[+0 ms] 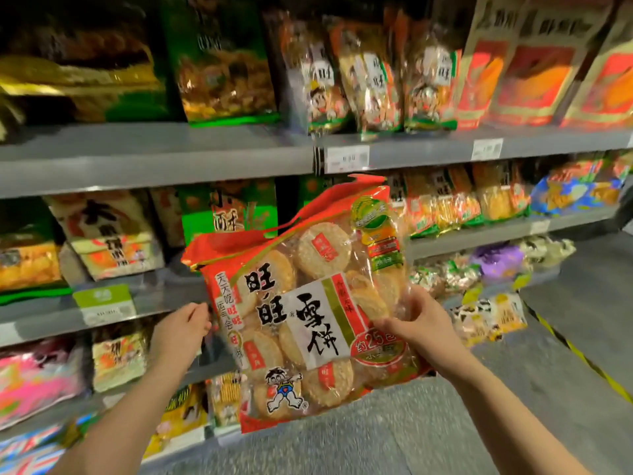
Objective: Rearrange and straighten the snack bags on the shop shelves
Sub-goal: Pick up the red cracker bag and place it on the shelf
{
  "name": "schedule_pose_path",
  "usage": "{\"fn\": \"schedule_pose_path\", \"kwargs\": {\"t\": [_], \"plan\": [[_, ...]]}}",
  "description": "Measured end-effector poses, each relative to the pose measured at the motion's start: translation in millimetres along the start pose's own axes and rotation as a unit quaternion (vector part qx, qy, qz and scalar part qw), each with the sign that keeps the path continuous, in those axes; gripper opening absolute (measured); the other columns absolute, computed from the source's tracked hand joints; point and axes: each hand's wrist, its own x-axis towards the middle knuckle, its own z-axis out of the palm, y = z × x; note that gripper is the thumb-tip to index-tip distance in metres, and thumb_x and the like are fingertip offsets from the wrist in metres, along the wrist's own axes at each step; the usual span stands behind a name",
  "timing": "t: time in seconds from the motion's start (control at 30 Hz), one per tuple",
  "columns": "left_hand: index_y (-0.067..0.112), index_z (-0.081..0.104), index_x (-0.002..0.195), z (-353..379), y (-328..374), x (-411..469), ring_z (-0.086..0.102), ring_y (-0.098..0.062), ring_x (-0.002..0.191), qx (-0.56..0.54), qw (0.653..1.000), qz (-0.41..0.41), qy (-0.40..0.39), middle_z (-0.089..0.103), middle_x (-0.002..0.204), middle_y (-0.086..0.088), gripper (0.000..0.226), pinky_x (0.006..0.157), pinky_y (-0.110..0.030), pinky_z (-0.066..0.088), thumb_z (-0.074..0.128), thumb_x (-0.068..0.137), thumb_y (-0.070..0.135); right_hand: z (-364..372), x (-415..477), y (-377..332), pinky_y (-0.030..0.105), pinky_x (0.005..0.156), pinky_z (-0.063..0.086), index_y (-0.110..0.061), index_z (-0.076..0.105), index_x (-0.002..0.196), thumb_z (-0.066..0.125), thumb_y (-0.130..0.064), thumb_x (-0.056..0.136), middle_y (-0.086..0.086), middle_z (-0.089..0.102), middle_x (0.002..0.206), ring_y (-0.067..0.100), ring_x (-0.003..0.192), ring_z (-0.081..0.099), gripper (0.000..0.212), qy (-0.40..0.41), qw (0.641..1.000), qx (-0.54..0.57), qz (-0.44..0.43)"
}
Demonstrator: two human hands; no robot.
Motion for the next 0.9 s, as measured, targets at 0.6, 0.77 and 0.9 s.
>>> {"fn": "schedule_pose_path", "kwargs": {"t": [0.6, 0.77, 0.9], "plan": [[0.010, 0.060, 0.087, 159.3, -225.7, 117.1, 0.056, -0.032, 0.083, -0.042, 0.997, 0.064, -0.001, 0.057, 0.086, -0.007, 0.024, 0.078, -0.047, 0.047, 0.041, 0.096, 0.022, 161.9, 103.1, 278.8, -0.001, 0.057, 0.038, -0.026, 0.052, 0.087, 0.067, -0.048, 0.034, -0.036, 0.062, 0.067, -0.021, 0.064, 0.055, 0.060, -0.001, 0.994, 0.007, -0.113], [0.038, 0.052, 0.107, 190.8, -233.1, 139.2, 0.050, -0.022, 0.090, -0.129, 0.979, 0.152, 0.052, 0.055, 0.092, 0.004, 0.029, 0.081, -0.042, 0.041, 0.031, 0.089, 0.046, 181.0, 137.3, 329.9, 0.020, 0.063, 0.051, -0.040, 0.059, 0.071, 0.078, -0.036, 0.043, -0.011, 0.070, 0.075, 0.004, 0.072, 0.066, 0.034, 0.020, 0.986, 0.093, -0.135], [0.027, 0.025, 0.137, 209.8, -227.8, 147.9, 0.051, -0.017, 0.104, -0.105, 0.972, 0.204, 0.047, 0.050, 0.116, 0.008, 0.048, 0.081, -0.035, 0.040, 0.035, 0.094, 0.046, 195.0, 157.1, 344.2, 0.023, 0.061, 0.054, -0.029, 0.055, 0.083, 0.078, -0.037, 0.046, -0.001, 0.070, 0.087, 0.014, 0.077, 0.070, 0.044, 0.033, 0.981, 0.120, -0.150]]}}
